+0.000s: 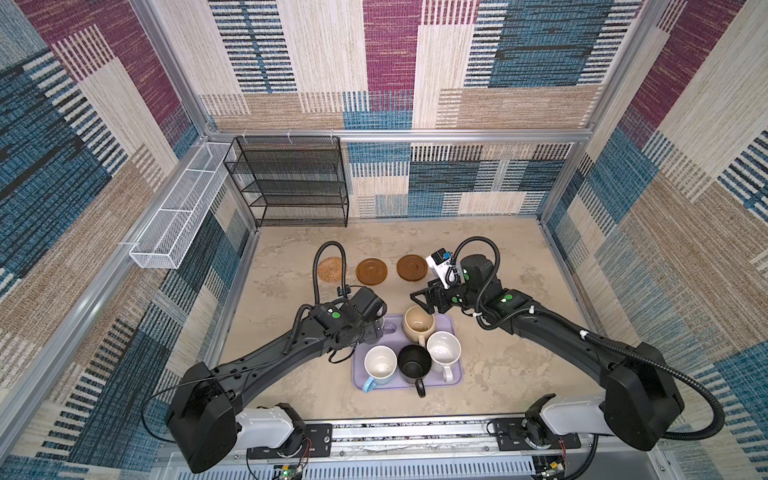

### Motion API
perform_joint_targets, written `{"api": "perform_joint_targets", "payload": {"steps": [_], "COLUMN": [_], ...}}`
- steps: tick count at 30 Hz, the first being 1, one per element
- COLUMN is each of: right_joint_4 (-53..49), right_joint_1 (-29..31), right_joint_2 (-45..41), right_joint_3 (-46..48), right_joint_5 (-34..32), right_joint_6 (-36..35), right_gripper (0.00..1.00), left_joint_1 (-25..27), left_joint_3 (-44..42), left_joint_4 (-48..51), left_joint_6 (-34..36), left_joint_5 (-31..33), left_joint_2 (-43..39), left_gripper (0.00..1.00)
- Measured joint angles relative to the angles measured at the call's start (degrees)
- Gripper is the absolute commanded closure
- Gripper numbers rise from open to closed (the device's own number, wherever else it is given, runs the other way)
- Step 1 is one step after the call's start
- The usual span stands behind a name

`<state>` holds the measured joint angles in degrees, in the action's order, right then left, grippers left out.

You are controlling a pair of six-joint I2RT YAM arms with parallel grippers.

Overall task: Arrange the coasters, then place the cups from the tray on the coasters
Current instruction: 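Lift the lavender mug up off the tray with the left gripper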

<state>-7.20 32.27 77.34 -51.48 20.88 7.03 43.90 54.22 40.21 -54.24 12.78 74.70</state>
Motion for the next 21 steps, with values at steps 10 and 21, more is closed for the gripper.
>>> {"api": "perform_joint_targets", "payload": {"steps": [10,21], "right_joint_4": [-0.09,-0.17], "right_joint_1": [0.0,0.0], "right_joint_2": [-0.15,0.11], "right_joint_3": [1.07,1.53], "right_joint_5": [-2.01,-3.13], "right_joint_6": [-0.7,-1.27], "right_gripper": [0.16,0.14], "left_joint_1": [-1.57,-2.1], "left_joint_3": [2.64,6.49], "left_joint_4": [-4.31,-2.4], "left_joint_6": [3.23,3.26], "left_joint_5": [-2.6,-5.29], "left_joint_2": [6.01,10.47], "left_gripper": [0.0,0.0]}}
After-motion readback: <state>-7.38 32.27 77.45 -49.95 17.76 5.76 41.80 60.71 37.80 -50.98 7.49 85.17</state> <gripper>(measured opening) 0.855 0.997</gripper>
